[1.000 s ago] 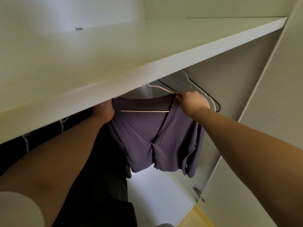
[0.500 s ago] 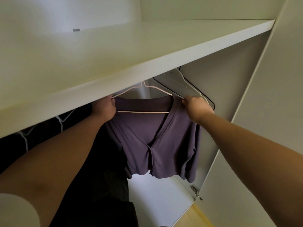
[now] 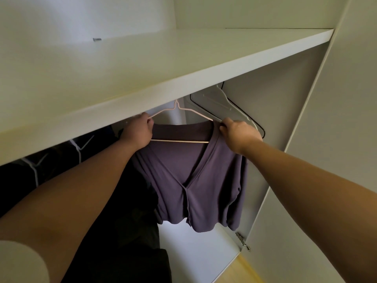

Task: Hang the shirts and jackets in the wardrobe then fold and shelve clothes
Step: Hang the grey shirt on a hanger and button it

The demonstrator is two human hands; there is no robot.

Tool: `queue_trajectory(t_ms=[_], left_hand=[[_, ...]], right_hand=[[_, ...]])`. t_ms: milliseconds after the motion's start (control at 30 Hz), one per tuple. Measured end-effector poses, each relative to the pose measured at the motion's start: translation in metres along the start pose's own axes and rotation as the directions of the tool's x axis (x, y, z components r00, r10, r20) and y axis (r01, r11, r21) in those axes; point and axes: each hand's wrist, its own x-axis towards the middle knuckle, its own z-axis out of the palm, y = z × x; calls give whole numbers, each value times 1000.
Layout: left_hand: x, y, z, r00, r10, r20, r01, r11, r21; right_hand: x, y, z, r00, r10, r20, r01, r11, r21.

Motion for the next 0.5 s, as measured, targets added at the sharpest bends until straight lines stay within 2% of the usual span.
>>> queue_trajectory(t_ms=[100,200,333,500], left_hand=[[0,34,-4,992,113,-58,-118,988,-100],[3,69,-9,987,128,-97,-147,963,-225],[1,89,-10,989,31,-141,-70,958,-279],[-3,88,-16,974,-107,-198,57,969,-242]], right_hand=[[-5,-7,-8,999,-37,20,39,994,-100],[-15,-16,-15,990,-137,13,137,977,-166],[-33,-31,-17,976,-215,-15,211,968,-139],[-50,-50,-14,964,-266,1,266,963,-42]])
